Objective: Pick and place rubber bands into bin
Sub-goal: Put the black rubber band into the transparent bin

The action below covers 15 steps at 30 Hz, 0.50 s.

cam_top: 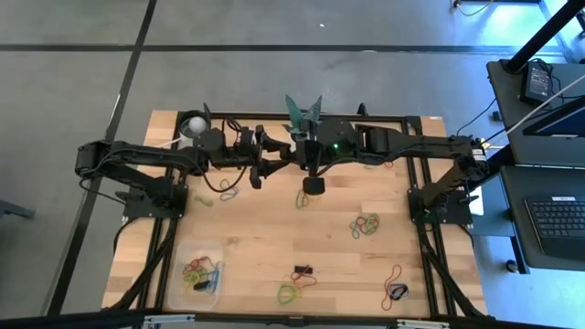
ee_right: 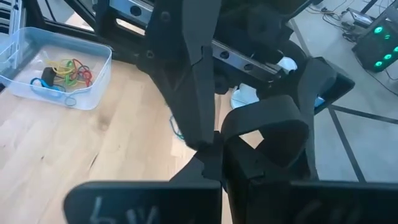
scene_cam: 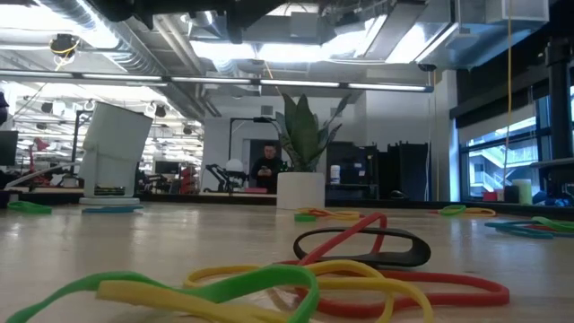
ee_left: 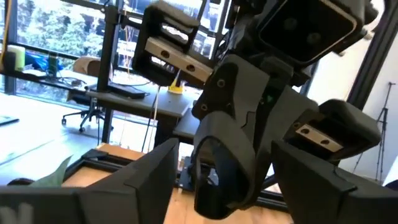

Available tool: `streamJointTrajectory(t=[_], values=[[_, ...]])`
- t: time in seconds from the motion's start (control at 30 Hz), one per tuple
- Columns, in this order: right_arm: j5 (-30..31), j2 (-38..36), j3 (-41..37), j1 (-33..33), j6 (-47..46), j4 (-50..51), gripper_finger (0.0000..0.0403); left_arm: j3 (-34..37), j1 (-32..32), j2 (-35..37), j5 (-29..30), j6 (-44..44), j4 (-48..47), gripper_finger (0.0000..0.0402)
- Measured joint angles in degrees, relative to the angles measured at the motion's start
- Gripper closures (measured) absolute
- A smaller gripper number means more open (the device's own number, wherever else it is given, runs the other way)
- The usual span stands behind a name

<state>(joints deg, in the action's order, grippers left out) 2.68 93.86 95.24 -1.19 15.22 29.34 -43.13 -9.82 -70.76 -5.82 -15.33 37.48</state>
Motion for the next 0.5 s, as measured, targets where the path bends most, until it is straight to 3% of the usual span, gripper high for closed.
streamJointTrajectory(t=[0.23,0.5], values=[[-0.4,0.0,0.0,0.0,-1.4,-0.3,0.0402,0.0,-0.2,0.0,0.4,0.0,1.9,0.0241],[0.1,0.0,0.0,0.0,-1.5,-0.5,0.0402,-0.1,-0.2,0.1,-0.3,0.0,1.9,0.0366]])
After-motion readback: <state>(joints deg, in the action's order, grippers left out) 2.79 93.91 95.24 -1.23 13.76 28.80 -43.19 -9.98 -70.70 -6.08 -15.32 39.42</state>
